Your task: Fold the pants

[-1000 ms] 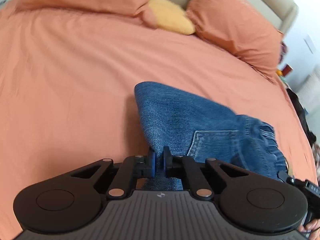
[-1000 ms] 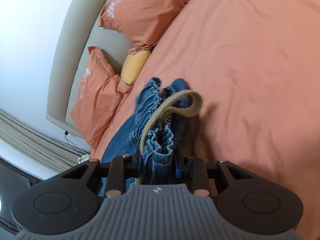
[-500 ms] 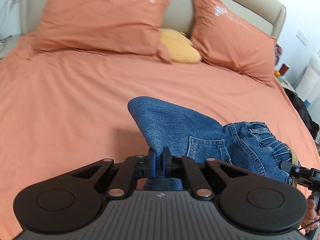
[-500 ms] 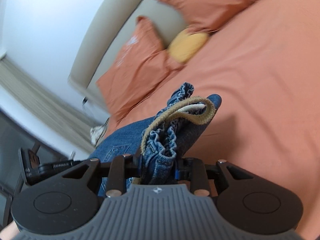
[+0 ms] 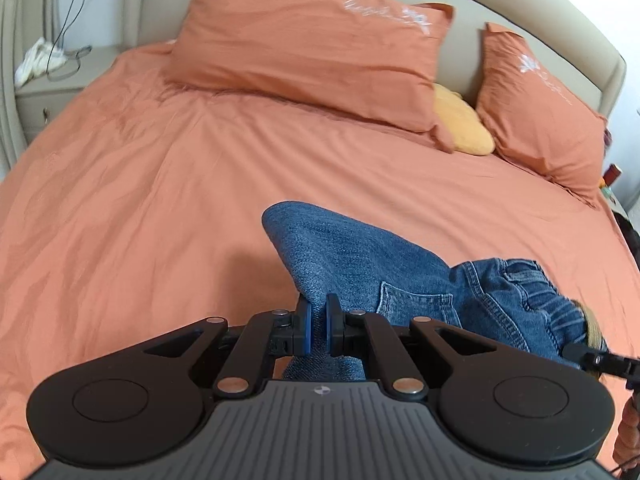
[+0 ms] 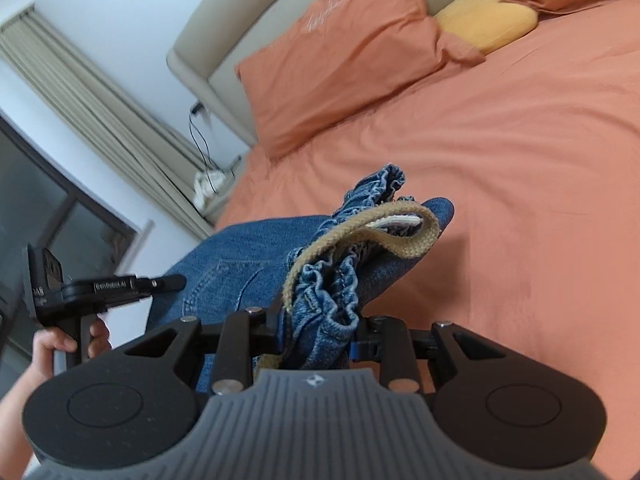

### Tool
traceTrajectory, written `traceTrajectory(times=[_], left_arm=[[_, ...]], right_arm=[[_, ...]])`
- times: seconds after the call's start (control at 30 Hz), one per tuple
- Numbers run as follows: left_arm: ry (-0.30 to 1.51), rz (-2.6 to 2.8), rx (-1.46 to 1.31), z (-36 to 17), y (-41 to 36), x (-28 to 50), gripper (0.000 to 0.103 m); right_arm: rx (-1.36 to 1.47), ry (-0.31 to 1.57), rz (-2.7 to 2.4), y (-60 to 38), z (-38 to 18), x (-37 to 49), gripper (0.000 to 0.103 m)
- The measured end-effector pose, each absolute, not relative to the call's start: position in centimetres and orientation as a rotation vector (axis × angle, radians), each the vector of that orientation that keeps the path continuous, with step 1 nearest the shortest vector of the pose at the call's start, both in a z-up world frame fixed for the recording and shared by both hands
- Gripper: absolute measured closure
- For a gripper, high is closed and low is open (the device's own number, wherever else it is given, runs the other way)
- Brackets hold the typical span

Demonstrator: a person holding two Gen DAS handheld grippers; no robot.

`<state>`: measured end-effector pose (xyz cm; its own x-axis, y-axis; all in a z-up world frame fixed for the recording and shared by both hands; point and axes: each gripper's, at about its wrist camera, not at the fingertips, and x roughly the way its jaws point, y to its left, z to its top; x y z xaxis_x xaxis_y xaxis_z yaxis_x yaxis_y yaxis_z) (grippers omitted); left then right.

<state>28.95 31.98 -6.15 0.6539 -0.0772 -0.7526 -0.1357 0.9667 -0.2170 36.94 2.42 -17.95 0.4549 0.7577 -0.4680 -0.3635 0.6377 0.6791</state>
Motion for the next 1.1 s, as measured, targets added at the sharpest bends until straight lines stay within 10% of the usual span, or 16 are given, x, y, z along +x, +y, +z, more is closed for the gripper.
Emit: traceTrajectory(times=[0.73,0.83,1.1], left_arm=[[0.962,0.061,-0.273,-19.1,36.6,28.3,0.094],[0.962,0.093,-0.276,-18.2,37.0,27.8,0.076],[0.915,0.095,-0.207,-14.0,37.1,21.5,0.075]], right_arm=[[0.328,1.108,0.513,7.0,-28.2,36.3,0.080],[0.329,1.120,0.484,7.1,-27.9,36.6,0.072],[0.137,0.969,0.442,7.1,-23.3,33.3,0.055]])
